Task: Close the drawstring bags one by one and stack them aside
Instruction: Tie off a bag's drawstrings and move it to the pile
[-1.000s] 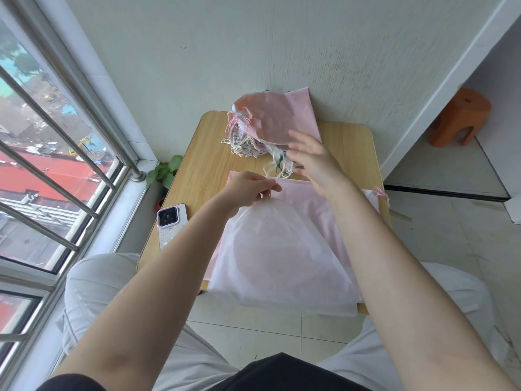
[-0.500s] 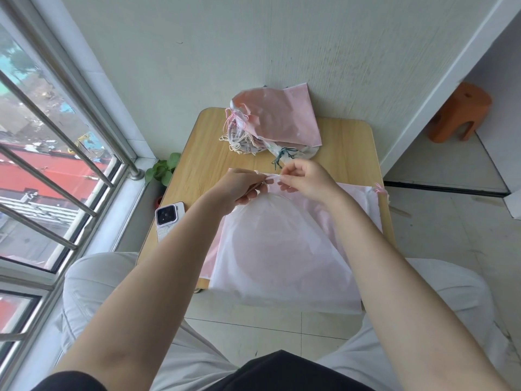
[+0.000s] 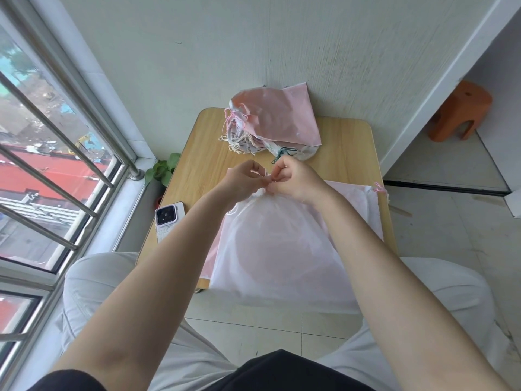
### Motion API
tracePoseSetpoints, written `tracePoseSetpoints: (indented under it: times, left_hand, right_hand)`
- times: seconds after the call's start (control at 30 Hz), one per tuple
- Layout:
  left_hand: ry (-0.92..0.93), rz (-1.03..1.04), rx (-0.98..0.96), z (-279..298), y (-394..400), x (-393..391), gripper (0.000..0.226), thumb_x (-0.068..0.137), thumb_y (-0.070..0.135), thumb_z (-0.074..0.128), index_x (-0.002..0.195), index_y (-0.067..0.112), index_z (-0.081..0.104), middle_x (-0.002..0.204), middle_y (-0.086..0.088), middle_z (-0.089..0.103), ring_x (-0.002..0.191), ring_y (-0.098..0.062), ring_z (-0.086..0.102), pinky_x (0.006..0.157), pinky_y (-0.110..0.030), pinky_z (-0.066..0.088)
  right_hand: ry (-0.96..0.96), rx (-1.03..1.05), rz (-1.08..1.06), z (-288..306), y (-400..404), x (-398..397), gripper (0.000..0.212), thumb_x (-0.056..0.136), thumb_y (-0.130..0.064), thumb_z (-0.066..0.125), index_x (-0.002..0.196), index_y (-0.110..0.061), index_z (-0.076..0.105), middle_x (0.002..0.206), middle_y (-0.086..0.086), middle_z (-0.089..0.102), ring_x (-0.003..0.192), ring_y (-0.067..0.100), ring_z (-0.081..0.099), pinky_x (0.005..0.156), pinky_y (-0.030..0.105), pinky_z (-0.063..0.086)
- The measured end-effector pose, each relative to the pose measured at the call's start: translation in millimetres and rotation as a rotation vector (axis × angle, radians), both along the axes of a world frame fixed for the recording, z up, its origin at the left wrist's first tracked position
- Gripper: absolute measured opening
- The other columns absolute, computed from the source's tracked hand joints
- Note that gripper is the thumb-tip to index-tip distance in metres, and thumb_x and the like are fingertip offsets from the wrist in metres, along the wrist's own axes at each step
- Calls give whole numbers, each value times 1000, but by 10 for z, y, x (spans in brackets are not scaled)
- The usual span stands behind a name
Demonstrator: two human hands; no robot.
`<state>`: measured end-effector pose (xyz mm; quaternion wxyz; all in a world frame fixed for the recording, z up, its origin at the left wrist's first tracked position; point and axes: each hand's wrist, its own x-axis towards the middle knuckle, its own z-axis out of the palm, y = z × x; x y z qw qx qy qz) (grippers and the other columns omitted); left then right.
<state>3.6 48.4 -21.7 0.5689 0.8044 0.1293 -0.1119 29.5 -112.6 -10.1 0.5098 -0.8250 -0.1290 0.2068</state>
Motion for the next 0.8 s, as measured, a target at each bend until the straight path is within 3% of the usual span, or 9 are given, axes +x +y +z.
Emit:
tracePoseSetpoints:
  times: [0.13,0.33,0.47,0.6,0.73,0.8]
  left_hand:
    - [-1,13,34,-1,9,-19,19,86,26,74,92,12,63,75,2,66,61,-5,53,54,-19,36]
    - [95,108,-57,21,39,-14,20,79,25,81,83,7,73,77,-1,75,63,-8,67,54,-20,37]
    - [123,32,46,105,50,-9,14,81,22,74,87,9,77,83,0,74,69,-10,62,59,-23,38]
    - [126,-16,165,120,11,-19,27,70,29,85,92,15,79,89,-3,69,80,-15,57,66,-24,43]
    - [80,-3,254,96,-55,-1,18,73,31,83,86,20,78,85,-2,65,69,-13,52,52,-20,38]
    - [76,-9,274,88,-71,15,8,75,32,80,76,27,74,84,-4,63,75,-16,50,52,-19,37]
  right_hand:
    - [-166,-185,-20,94,24,-12,27,72,-2,76,74,-18,54,73,1,72,62,8,60,58,21,43]
    - [-335,-262,-19,30,68,-6,29,74,-4,76,70,-22,54,68,1,70,71,20,69,68,31,53]
    - [-389,-297,-15,12,53,9,11,78,-7,72,81,-16,65,74,2,69,75,20,67,73,33,54]
    - [-408,-325,0,22,67,5,12,80,-5,68,90,-12,71,76,-1,66,80,19,65,75,29,51]
    - [-470,-393,56,20,58,29,16,85,-7,64,98,-10,74,94,4,72,90,19,65,79,28,49]
    - [-513,-475,120,29,59,41,20,88,-9,60,101,-12,75,101,7,72,95,23,64,79,30,49]
